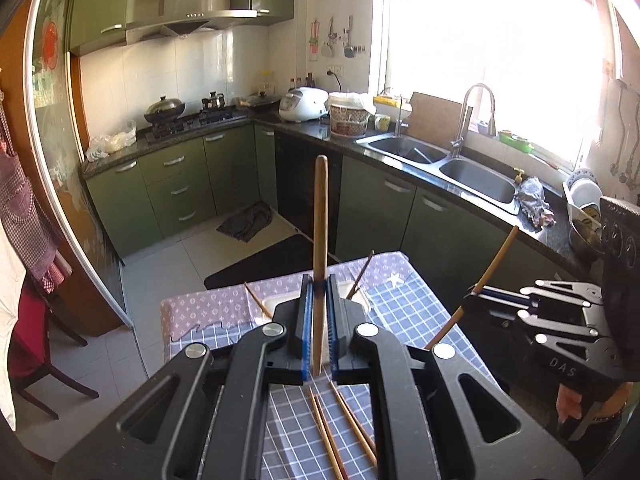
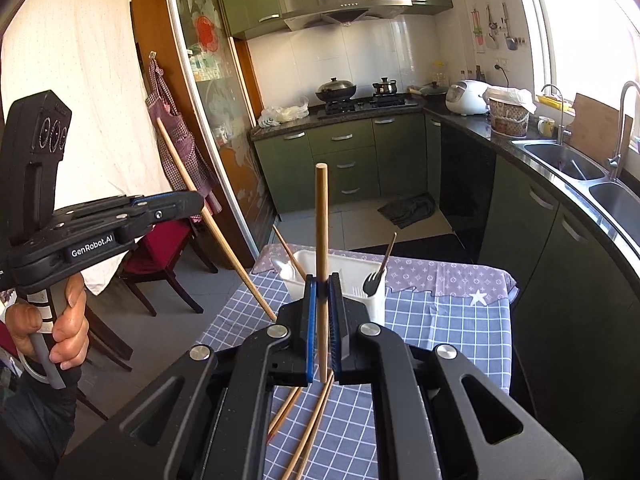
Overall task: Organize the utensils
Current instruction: 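Carry both held chopsticks up and over the white caddy, then open both grippers to drop the chopsticks into the white caddy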
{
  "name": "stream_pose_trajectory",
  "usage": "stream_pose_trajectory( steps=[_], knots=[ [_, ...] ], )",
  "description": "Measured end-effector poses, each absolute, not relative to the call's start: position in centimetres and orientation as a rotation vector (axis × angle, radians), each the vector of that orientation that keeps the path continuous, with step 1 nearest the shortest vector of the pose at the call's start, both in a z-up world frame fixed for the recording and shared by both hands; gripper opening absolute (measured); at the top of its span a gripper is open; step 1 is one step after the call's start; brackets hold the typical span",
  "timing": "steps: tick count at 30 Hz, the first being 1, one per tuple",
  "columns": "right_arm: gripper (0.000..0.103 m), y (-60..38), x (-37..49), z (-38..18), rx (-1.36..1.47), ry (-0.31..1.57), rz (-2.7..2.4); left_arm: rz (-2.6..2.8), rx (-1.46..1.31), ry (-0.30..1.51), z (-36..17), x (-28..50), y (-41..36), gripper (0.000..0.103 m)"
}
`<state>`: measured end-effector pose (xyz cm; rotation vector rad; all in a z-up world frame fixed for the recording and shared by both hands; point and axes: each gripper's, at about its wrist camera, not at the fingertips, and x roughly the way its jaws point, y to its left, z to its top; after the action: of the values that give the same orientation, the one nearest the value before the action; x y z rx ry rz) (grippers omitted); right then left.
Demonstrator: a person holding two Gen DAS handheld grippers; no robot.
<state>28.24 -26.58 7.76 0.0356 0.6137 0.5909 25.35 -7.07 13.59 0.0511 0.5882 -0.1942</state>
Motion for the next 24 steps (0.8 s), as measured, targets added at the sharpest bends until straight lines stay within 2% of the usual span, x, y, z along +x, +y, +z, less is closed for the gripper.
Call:
stream_pose_trajectory(
  steps=[6,14,20,24],
  knots=[
    [0.007,-26.4,31.4,10.6,0.083,0.581,0.609,-0.155,0.046,0.547,14.5,29.0,-7.7,0.007],
    [0.007,-25.5,34.8,13.8,0.112,0.514,0.592,-0.1,0.021,0.614,9.4,34.0,-6.5,0.007],
    [0.007,-24.0,38.7,11.8,0.095,0.554,0.55,-0.11,0.029,0.714,4.8,35.6,-6.2,0.007],
    [0.007,-23.1,41.0,9.7,0.081,0.587,0.518,-0.134,0.017,0.739,3.8,34.8,-5.8,0.007]
  ],
)
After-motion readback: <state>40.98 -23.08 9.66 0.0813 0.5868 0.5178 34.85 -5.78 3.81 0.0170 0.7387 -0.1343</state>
